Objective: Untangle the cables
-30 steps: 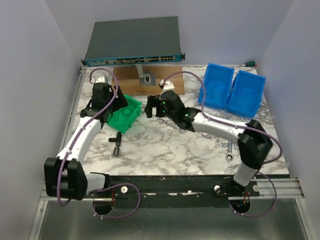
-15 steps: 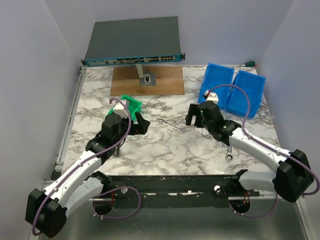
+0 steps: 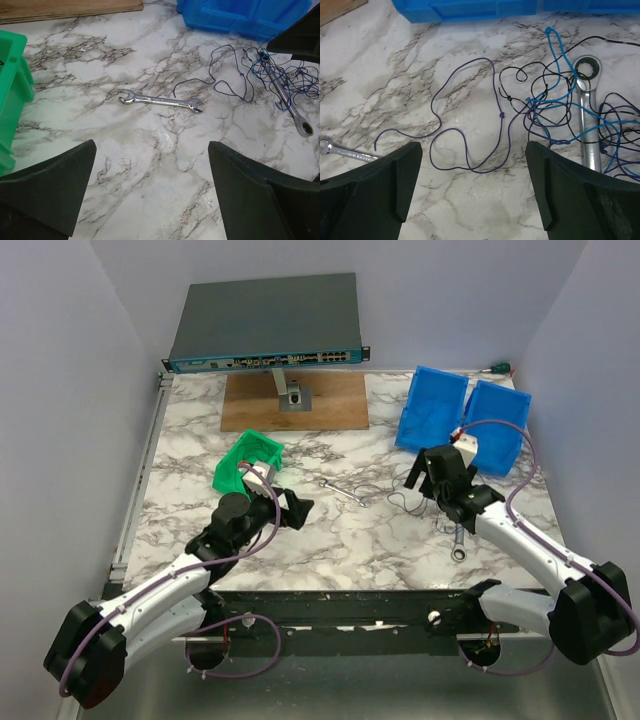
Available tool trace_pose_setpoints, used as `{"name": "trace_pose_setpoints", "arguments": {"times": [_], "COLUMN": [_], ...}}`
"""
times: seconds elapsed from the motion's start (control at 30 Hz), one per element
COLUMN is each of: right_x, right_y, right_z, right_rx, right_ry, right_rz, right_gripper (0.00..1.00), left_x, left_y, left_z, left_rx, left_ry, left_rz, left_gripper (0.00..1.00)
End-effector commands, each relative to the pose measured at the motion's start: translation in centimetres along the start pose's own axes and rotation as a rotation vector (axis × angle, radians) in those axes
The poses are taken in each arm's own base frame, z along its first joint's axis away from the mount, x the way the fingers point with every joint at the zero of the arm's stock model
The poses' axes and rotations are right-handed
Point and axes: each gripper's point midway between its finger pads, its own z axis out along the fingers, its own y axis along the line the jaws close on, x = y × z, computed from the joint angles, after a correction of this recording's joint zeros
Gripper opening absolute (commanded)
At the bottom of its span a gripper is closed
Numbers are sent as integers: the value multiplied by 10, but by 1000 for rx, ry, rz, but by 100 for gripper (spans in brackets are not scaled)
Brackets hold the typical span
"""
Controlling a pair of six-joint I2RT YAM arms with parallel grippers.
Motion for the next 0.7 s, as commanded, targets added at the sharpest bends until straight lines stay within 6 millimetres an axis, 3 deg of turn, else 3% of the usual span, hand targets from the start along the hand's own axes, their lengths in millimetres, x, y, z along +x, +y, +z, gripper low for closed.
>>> {"name": "trace_pose_setpoints", "arguments": {"times": [0.0, 0.43, 0.53, 0.63, 0.67], "right_x": [-3, 6, 8, 11, 14], "right_y": [-33, -48, -64, -75, -75], "right_z": [2, 49, 55, 66, 70], "right_rx": [156, 288, 385, 400, 387], "right_ry": [-41, 9, 1, 18, 35], "right_rz": [-8, -5, 1, 34, 48], "right_gripper": [92, 89, 88, 82, 76], "left_x": [-19, -17, -16, -16, -16], "left_y": [-24, -40, -42, -41, -40], "left_z": [0, 2, 3, 2, 1], "left_rx": [125, 209, 216, 210, 208], "left_ry": [-100, -71, -56, -59, -61], "left_rz": [16, 3, 6, 9, 9], "left_gripper": [98, 98, 98, 98, 98]}}
